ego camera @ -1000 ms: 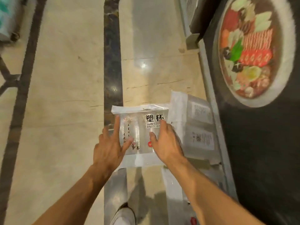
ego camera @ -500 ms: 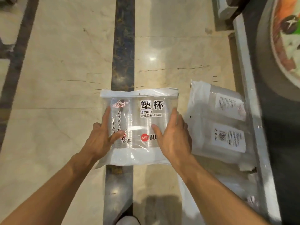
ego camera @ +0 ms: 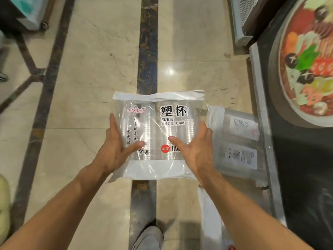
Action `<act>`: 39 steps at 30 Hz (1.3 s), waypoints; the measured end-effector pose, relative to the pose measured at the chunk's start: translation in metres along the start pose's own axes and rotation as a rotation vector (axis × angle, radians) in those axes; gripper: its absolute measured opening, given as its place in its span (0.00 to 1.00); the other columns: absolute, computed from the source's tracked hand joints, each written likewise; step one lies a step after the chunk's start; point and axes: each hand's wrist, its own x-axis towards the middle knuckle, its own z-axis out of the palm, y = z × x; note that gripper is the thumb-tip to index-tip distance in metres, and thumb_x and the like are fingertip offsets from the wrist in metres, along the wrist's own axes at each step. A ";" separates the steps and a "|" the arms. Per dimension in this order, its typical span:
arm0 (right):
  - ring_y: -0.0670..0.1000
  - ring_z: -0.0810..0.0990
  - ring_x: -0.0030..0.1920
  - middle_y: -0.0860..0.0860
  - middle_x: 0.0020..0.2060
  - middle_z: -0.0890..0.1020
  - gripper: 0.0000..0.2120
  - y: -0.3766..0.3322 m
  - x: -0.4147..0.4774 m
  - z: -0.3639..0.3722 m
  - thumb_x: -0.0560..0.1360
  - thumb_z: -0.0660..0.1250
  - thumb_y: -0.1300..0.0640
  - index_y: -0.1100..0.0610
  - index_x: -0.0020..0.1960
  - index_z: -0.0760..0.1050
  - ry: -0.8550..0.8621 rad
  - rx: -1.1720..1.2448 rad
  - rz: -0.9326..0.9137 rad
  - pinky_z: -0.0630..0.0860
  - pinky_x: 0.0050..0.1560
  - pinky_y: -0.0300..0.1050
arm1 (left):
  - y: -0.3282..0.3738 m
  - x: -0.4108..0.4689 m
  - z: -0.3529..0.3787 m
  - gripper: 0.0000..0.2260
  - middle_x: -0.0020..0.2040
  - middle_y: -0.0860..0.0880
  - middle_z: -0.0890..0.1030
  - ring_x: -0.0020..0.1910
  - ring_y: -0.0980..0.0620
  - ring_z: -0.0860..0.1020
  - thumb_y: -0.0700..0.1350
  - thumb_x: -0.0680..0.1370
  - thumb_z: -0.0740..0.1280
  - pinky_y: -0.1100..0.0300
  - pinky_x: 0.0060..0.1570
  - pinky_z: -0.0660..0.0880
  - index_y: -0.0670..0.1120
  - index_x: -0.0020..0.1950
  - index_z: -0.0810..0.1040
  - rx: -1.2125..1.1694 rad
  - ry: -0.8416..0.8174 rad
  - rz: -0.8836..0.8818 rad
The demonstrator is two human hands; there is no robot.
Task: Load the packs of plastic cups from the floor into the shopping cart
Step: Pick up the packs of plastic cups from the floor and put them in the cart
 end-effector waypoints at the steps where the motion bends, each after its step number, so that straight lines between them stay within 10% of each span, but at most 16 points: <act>1: 0.52 0.70 0.71 0.49 0.71 0.67 0.53 -0.020 -0.009 -0.019 0.68 0.81 0.34 0.52 0.82 0.57 0.021 0.018 -0.003 0.73 0.72 0.53 | 0.019 -0.007 -0.018 0.66 0.88 0.44 0.52 0.85 0.41 0.57 0.81 0.65 0.70 0.35 0.79 0.63 0.56 0.86 0.33 -0.007 0.007 0.010; 7: 0.51 0.72 0.64 0.49 0.66 0.70 0.46 -0.149 -0.086 -0.164 0.68 0.82 0.36 0.51 0.76 0.63 0.068 0.121 0.010 0.73 0.68 0.53 | 0.167 -0.075 -0.128 0.56 0.74 0.49 0.71 0.74 0.46 0.71 0.77 0.64 0.76 0.35 0.73 0.71 0.59 0.84 0.55 -0.055 0.030 0.088; 12: 0.53 0.78 0.63 0.49 0.63 0.78 0.41 -0.262 -0.169 -0.308 0.69 0.83 0.41 0.50 0.72 0.64 0.085 0.203 0.020 0.75 0.62 0.47 | 0.328 -0.161 -0.224 0.55 0.75 0.52 0.68 0.73 0.54 0.64 0.73 0.64 0.75 0.51 0.70 0.65 0.56 0.84 0.55 -0.053 -0.005 0.158; 21: 0.58 0.79 0.63 0.53 0.65 0.78 0.40 -0.408 -0.309 -0.544 0.69 0.80 0.35 0.53 0.68 0.63 0.166 0.128 0.067 0.77 0.61 0.55 | 0.572 -0.309 -0.352 0.48 0.73 0.53 0.66 0.74 0.51 0.66 0.66 0.71 0.78 0.50 0.69 0.67 0.55 0.83 0.56 0.061 -0.053 0.269; 29: 0.56 0.81 0.62 0.51 0.62 0.81 0.46 -0.410 -0.406 -0.711 0.64 0.79 0.29 0.55 0.70 0.70 0.366 0.196 0.123 0.76 0.61 0.50 | 0.730 -0.370 -0.343 0.42 0.60 0.53 0.83 0.57 0.52 0.84 0.80 0.62 0.76 0.46 0.60 0.82 0.56 0.67 0.76 0.187 -0.188 0.420; 39: 0.56 0.78 0.65 0.51 0.63 0.78 0.45 -0.341 -0.566 -0.821 0.69 0.79 0.32 0.57 0.72 0.65 0.762 0.335 0.405 0.74 0.64 0.51 | 0.897 -0.470 -0.232 0.43 0.67 0.58 0.73 0.65 0.55 0.74 0.70 0.70 0.78 0.57 0.61 0.69 0.50 0.77 0.67 0.277 -0.526 0.763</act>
